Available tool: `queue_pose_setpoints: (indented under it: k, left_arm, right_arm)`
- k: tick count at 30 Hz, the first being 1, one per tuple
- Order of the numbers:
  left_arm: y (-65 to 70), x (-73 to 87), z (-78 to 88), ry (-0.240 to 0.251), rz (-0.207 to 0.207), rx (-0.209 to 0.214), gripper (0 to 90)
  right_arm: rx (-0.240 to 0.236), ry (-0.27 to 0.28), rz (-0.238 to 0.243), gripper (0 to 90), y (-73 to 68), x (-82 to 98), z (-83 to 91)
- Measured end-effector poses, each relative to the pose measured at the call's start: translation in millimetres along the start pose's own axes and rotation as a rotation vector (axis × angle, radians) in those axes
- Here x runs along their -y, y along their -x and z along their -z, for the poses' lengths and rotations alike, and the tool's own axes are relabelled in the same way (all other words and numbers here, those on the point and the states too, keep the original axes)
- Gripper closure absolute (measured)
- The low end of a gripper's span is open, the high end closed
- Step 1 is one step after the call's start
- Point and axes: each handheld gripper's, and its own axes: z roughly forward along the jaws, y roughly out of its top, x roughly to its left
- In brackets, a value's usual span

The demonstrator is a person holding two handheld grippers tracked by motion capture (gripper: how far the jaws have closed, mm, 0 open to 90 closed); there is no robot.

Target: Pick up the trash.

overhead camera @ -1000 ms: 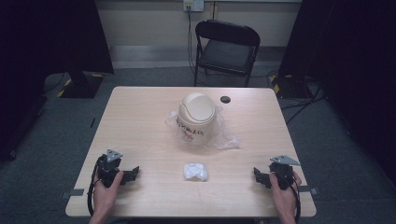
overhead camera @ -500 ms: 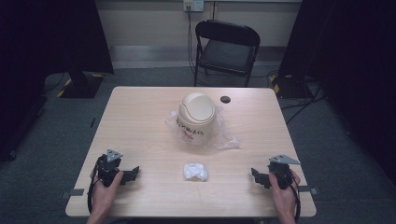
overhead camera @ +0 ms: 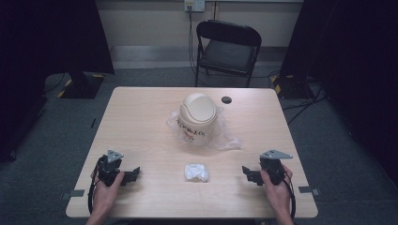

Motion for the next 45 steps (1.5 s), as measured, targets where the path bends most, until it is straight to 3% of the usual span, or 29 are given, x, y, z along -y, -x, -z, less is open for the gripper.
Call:
queue_pose_setpoints:
  k: [11,19,26,34,39,45]
  left_arm:
    - [-0.1,-0.1,0.0,0.0,0.0,0.0,0.0]
    - [-0.5,0.1,0.2,0.0,-0.004,0.004,0.0]
    - [-0.6,0.1,0.2,0.0,-0.004,0.004,0.0]
    - [-0.6,0.1,0.2,0.0,-0.005,0.004,0.0]
    - [-0.6,0.1,0.2,0.0,-0.004,0.005,0.0]
    - [-0.8,0.2,0.3,0.0,-0.006,0.007,0.0]
  right_arm:
    - [-0.098,0.03,0.016,14.9,-16.9,-24.7,-7.6]
    - [-0.117,0.054,0.038,15.4,-29.8,-42.4,-10.6]
    - [-0.113,0.025,0.074,17.9,-39.7,-56.5,-18.8]
    - [-0.188,0.026,0.106,25.0,-51.6,-88.1,-27.3]
    - [-0.208,0.033,0.112,25.0,-56.0,-96.6,-33.3]
    - [-0.226,0.057,0.152,27.2,-61.8,-120.9,-32.9]
